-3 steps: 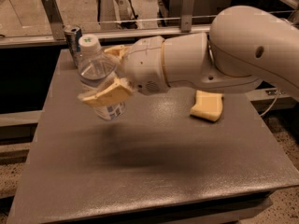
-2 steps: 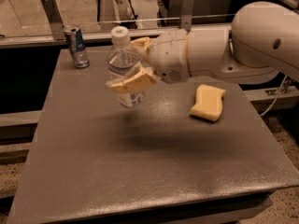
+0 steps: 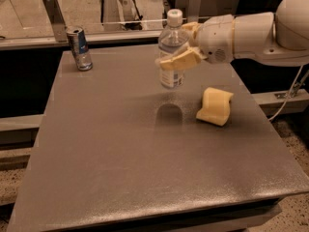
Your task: Move blue plastic bottle near sponge
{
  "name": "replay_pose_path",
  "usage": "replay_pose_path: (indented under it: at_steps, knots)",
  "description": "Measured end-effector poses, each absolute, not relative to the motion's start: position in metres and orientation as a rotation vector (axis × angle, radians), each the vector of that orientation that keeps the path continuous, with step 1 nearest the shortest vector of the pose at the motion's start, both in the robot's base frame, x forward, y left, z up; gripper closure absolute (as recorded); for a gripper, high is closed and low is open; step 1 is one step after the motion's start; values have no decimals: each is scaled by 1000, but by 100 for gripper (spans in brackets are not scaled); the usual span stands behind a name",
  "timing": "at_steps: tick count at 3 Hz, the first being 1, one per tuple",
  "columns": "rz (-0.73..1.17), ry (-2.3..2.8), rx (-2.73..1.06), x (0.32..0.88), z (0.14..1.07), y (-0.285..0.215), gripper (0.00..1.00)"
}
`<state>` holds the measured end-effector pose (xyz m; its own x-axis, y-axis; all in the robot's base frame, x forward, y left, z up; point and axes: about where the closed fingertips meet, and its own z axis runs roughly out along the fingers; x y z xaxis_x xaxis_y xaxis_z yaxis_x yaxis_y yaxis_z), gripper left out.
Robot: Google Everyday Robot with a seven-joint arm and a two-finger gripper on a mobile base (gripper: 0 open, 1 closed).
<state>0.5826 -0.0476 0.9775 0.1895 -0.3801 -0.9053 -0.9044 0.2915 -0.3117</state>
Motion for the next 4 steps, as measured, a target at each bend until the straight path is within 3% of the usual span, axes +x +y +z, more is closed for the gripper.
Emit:
replay_pose_path:
  at_steps: [2, 4]
  knots:
    - [495, 1487, -1176, 600, 976, -125, 100]
    - [512, 1505, -1113, 611, 959, -144, 100]
